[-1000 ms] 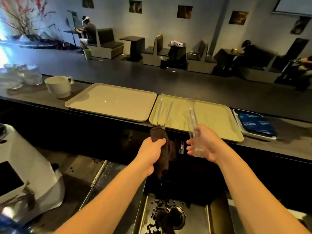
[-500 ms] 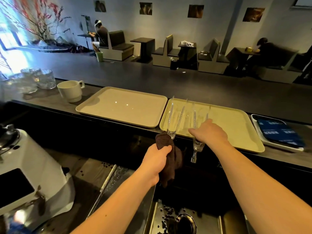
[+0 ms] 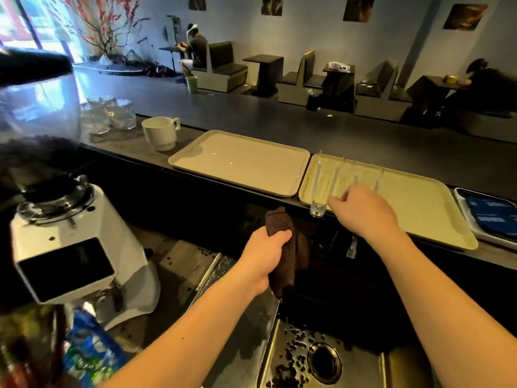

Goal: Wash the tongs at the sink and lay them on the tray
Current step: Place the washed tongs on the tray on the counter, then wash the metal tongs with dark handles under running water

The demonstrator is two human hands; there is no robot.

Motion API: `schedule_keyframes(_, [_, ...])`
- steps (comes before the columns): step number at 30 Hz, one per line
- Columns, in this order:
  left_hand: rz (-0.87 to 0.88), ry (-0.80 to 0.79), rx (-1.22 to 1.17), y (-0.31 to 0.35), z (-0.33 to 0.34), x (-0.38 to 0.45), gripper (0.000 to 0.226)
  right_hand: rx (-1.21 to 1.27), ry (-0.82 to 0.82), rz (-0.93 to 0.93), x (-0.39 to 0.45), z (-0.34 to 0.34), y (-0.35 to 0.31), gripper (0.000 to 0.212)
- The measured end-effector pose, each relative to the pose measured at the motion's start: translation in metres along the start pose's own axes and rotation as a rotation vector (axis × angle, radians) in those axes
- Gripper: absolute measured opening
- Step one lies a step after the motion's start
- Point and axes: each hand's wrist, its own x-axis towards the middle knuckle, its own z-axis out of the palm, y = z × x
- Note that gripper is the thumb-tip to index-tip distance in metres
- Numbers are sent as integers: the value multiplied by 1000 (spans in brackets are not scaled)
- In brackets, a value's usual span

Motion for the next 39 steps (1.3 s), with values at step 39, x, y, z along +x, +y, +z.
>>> schedule_keyframes(39, [-177,975,-470,-177,-469,-276,14,117,-920,-551,-367,334,-377,22])
